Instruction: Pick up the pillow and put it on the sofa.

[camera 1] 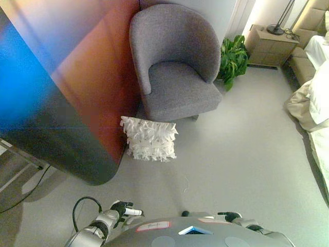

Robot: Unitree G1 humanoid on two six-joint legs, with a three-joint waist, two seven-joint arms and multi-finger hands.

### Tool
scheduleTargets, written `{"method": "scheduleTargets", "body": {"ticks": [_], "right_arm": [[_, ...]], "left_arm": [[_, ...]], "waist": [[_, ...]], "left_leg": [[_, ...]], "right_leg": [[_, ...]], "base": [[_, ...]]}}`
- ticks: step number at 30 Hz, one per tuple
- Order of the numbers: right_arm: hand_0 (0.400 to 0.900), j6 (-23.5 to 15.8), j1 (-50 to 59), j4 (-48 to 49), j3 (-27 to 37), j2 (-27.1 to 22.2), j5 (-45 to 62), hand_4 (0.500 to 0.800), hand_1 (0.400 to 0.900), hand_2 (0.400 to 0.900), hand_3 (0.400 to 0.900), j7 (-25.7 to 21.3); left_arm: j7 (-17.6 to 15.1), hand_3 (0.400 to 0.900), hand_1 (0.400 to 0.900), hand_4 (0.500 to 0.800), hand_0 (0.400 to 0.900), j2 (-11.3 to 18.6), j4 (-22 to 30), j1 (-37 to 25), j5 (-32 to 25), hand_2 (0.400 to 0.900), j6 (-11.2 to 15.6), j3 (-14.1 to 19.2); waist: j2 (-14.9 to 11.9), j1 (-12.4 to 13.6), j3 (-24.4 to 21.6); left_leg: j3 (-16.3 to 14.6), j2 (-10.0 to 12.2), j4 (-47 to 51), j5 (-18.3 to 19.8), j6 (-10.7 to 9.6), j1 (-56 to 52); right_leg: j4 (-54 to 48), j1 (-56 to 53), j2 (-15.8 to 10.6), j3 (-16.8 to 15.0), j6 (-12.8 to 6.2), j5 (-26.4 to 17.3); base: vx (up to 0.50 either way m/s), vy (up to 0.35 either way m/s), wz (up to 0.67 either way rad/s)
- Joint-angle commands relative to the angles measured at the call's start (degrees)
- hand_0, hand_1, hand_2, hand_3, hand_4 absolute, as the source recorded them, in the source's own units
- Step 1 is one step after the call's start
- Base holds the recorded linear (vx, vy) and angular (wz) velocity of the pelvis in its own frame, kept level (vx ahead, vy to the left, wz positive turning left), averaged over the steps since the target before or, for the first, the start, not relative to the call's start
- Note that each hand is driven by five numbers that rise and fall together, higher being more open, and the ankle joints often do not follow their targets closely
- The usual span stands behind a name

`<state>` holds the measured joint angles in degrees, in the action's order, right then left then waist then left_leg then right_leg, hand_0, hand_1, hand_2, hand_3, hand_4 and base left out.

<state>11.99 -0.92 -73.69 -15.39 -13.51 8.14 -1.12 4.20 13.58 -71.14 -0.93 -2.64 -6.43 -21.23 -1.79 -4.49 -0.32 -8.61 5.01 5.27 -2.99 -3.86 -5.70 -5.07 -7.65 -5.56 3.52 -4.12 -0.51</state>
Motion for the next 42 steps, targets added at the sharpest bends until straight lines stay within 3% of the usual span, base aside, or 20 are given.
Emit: {"method": "scheduleTargets", "body": {"ticks": [1, 7, 16, 23, 27, 29, 32, 34, 35, 37, 39, 42], "right_arm": [[0.900, 0.2, 5.0, -2.9, -1.0, -1.3, -1.7, 0.800, 0.900, 0.900, 0.900, -0.9], [0.900, 0.5, 4.7, -3.0, -0.8, -1.4, -1.9, 0.800, 0.900, 0.900, 0.900, -1.1], [0.900, 0.6, 5.6, -3.2, -0.8, -1.9, -0.4, 0.800, 0.900, 0.900, 0.900, -1.0], [0.900, 0.7, 5.8, -3.0, 0.2, -2.8, 3.7, 0.800, 0.900, 0.900, 0.900, -2.0], [0.900, 1.2, 6.5, -3.4, 1.3, -4.0, 4.9, 0.800, 0.900, 0.900, 0.900, -2.6], [0.900, 1.6, 6.2, -3.6, 1.9, -4.6, 4.1, 0.800, 0.900, 0.900, 0.900, -2.3], [0.900, 2.4, 5.1, -4.3, 2.8, -5.6, 1.6, 0.800, 0.900, 0.900, 0.900, -1.6], [0.900, 2.7, 4.6, -5.1, 3.5, -5.9, 1.5, 0.800, 0.900, 0.900, 0.900, -1.6], [0.900, 2.7, 4.5, -5.8, 4.2, -6.1, 1.3, 0.800, 0.900, 0.900, 0.900, -1.7], [0.900, 2.4, 4.2, -6.3, 4.7, -6.3, 0.9, 0.800, 0.900, 0.900, 0.900, -1.7], [0.900, 2.4, 4.3, -6.8, 4.6, -6.6, 0.0, 0.800, 0.900, 0.900, 0.900, -1.4], [0.900, 2.3, 4.0, -7.0, 3.8, -6.6, -1.4, 0.800, 0.900, 0.900, 0.900, -1.3]], "left_arm": [[-1.1, 0.900, 0.900, 0.800, 0.900, 0.2, -2.9, -4.3, -0.5, 0.900, 0.8, -0.1], [-0.9, 0.900, 0.900, 0.800, 0.900, 0.2, -3.1, -4.1, -0.4, 0.900, -0.9, 0.3], [-2.6, 0.900, 0.900, 0.800, 0.900, 0.7, -3.2, -4.2, -0.7, 0.900, -1.1, 0.8], [-4.2, 0.900, 0.900, 0.800, 0.900, 1.6, -2.9, -4.2, -1.4, 0.900, -1.3, 1.1], [-4.5, 0.900, 0.900, 0.800, 0.900, 2.0, -2.3, -5.4, -2.4, 0.900, -1.3, 2.0], [-4.4, 0.900, 0.900, 0.800, 0.900, 2.4, -2.0, -5.4, -2.7, 0.900, -1.1, 3.0], [-4.4, 0.900, 0.900, 0.800, 0.900, 2.9, -2.0, -4.1, -4.2, 0.900, -0.2, 5.4], [-4.4, 0.900, 0.900, 0.800, 0.900, 2.8, -2.3, -3.1, -4.4, 0.900, 0.4, 6.5], [-4.4, 0.900, 0.900, 0.800, 0.900, 2.6, -2.5, -2.1, -3.9, 0.900, 1.1, 7.2], [-4.4, 0.900, 0.900, 0.800, 0.900, 2.3, -3.0, -1.3, -3.6, 0.900, 1.3, 7.7], [-4.0, 0.900, 0.900, 0.800, 0.900, 1.9, -4.1, -0.3, -4.3, 0.900, 1.2, 8.1], [-3.7, 0.900, 0.900, 0.800, 0.900, 1.4, -5.1, 1.1, -5.6, 0.900, 1.7, 8.7]], "waist": [[0.9, 1.9, 3.4], [0.9, 1.8, 3.5], [1.4, 1.9, 4.9], [2.3, 1.2, 5.9], [1.4, 0.0, 7.8], [0.3, -0.3, 8.7], [-0.2, 0.9, 10.6], [0.5, 1.9, 11.2], [1.9, 2.9, 11.5], [2.9, 4.4, 12.2], [3.8, 6.9, 12.3], [4.2, 9.0, 12.0]], "left_leg": [[1.2, 1.3, -0.3, 4.6, 0.7, -2.3], [1.3, 1.4, -0.3, 4.5, 0.6, -2.4], [1.6, 1.6, -1.0, 4.3, 0.6, -1.8], [1.6, 4.6, -1.5, 2.6, -0.8, -0.9], [0.8, 8.1, -13.7, 1.0, -1.8, 4.2], [0.5, 9.3, -21.5, -0.4, -1.0, 7.0], [3.1, 8.3, -30.0, -2.1, -0.1, 12.9], [3.1, 7.5, -27.5, -4.3, -0.6, 14.8], [1.9, 7.7, -21.8, -7.9, -2.0, 16.3], [1.3, 7.1, -14.5, -11.5, -3.3, 17.3], [3.6, 5.7, -5.2, -14.5, -4.1, 19.4], [5.7, 5.0, -1.2, -16.1, -5.0, 21.8]], "right_leg": [[0.1, 2.3, -1.7, 0.7, -3.55, -1.9], [0.1, 2.1, -1.6, 0.7, -3.48, -1.8], [0.8, 2.8, -1.4, 0.2, -3.00, -1.4], [1.9, 3.6, 0.9, 0.1, -1.32, 0.0], [6.5, 6.3, 1.9, -0.6, 0.90, 0.8], [7.6, 6.4, 2.0, -0.5, 1.90, 0.7], [8.3, 3.8, 3.0, -2.2, 3.05, 1.9], [8.0, 2.1, 4.3, -2.9, 3.04, 2.8], [7.1, 0.1, 5.9, -3.1, 2.83, 3.8], [5.6, -3.1, 6.4, -3.4, 2.60, 4.7], [4.7, -6.7, 6.3, -4.9, 2.44, 6.2], [5.3, -10.2, 5.7, -6.6, 2.61, 9.5]], "base": [[0.00, 0.000, 0.00], [0.00, 0.000, 0.00], [0.01, -0.052, -0.02], [0.04, -0.175, 0.11], [0.01, -0.226, 0.17], [0.11, -0.254, 0.03], [0.25, -0.200, -0.34], [0.32, -0.031, -0.38], [0.39, 0.070, -0.35], [0.45, 0.114, -0.51], [0.48, 0.125, -0.77], [0.44, 0.117, -0.67]]}}
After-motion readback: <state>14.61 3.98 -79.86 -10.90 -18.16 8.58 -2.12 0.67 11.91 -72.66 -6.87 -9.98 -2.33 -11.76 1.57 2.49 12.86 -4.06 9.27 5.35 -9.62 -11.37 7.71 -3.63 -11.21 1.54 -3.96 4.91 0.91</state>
